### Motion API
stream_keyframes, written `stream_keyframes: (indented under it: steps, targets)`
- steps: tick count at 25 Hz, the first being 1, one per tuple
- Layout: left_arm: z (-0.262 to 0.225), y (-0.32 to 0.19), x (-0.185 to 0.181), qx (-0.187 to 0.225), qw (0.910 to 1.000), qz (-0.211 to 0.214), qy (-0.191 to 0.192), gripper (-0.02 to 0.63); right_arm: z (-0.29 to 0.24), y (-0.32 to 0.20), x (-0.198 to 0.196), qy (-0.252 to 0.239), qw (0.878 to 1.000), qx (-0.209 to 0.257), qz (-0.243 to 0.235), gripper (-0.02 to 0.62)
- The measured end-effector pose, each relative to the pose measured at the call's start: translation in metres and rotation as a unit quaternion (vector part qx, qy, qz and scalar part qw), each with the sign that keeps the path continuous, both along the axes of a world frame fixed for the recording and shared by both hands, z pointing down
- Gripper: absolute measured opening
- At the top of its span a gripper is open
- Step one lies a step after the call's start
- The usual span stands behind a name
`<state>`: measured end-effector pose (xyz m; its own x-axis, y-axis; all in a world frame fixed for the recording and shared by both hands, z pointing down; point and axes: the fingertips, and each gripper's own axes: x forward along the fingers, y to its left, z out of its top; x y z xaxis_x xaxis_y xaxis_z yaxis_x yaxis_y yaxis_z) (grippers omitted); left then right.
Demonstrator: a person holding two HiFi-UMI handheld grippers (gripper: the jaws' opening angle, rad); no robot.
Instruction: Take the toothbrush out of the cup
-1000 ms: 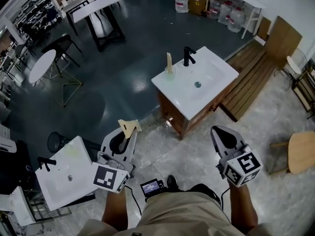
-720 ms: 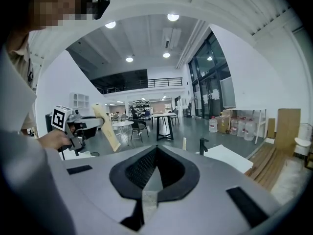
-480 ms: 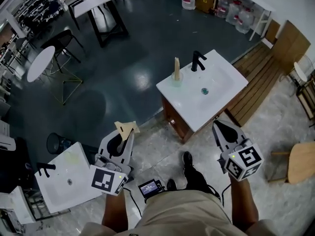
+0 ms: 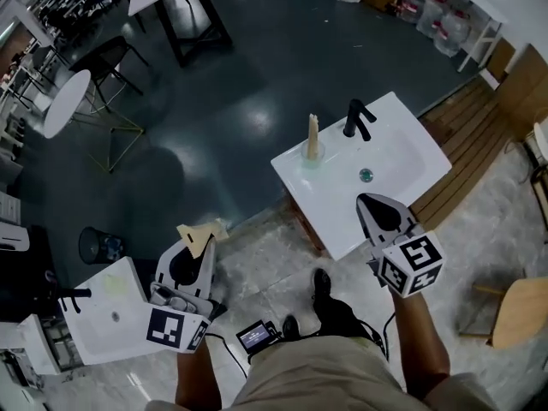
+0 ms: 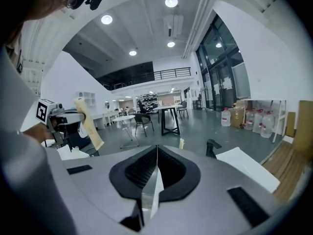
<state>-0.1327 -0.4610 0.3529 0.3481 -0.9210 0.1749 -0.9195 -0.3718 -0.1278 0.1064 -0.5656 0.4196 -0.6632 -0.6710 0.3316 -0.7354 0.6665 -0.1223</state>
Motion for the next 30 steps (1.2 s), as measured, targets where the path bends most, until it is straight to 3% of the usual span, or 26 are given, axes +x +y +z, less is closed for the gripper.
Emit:
stream_keyframes:
  steps: [5,13,15,26,30]
  targets:
    - [0.017,-0.041,0.005,-0.028,0.9991,-0.033,0.003,0.037,0.042,-0.093,-0.011,0.022,0.999,-0.019,-0.024,0.006]
    - [0.068,-0.075,-0.016,-0.078,0.9929,-0.09,0.008,0.038,0.132,-0.203,-0.047,0.047,0.996,-0.059,-0.045,0.012]
    - [0.086,-0.082,-0.019,-0.093,0.9904,-0.102,0.009,0.037,0.156,-0.224,-0.054,0.053,0.995,-0.07,-0.046,0.068]
    - [0.122,-0.082,-0.033,-0.12,0.9835,-0.136,0.007,0.038,0.224,-0.26,-0.093,0.078,0.99,-0.093,-0.069,0.11]
    - [0.125,-0.079,-0.036,-0.128,0.9821,-0.138,0.008,0.038,0.221,-0.259,-0.094,0.081,0.991,-0.083,-0.066,0.03]
